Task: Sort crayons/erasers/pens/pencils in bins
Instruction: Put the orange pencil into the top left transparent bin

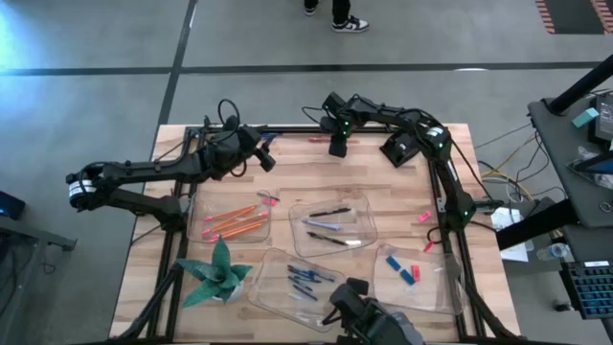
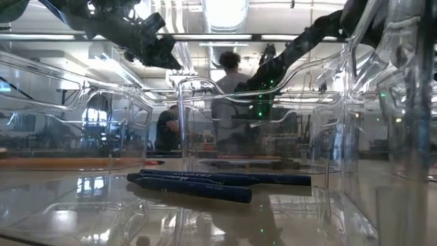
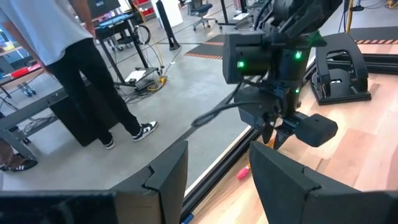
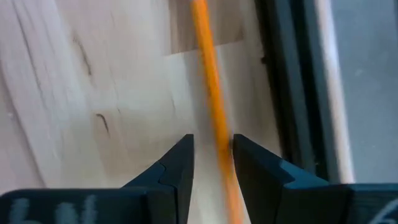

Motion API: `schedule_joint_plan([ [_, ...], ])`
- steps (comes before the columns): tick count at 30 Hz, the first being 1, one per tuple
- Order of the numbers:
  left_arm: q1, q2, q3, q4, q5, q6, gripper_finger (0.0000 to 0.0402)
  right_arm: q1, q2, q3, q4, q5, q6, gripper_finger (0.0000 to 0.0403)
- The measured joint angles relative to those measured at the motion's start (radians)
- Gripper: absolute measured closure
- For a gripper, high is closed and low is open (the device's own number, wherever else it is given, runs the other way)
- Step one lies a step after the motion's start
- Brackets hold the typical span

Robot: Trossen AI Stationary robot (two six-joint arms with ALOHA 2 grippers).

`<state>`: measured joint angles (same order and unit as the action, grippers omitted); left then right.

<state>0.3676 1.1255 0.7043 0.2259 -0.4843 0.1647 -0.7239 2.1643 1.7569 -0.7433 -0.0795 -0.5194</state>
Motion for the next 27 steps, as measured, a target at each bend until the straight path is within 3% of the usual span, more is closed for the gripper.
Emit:
schedule_joint_plan([
  [9, 0.000, 0.000, -0.009, 0.000, 0.001, 0.000, 0.0243, -0.003, 0.011, -0.001, 0.071, 0.010, -0.021, 0.0296],
  [14, 0.000, 0.000, -0.014, 0.000, 0.001, 0.001, 0.0243, -0.003, 0.013, 0.002, 0.090, 0.013, 0.127, 0.0296],
  [27, 0.000, 0.000, -0.033, 0.005, 0.001, -0.001, 0.0243, -0.003, 0.011, 0.006, -0.036, 0.012, 0.131, 0.0298],
])
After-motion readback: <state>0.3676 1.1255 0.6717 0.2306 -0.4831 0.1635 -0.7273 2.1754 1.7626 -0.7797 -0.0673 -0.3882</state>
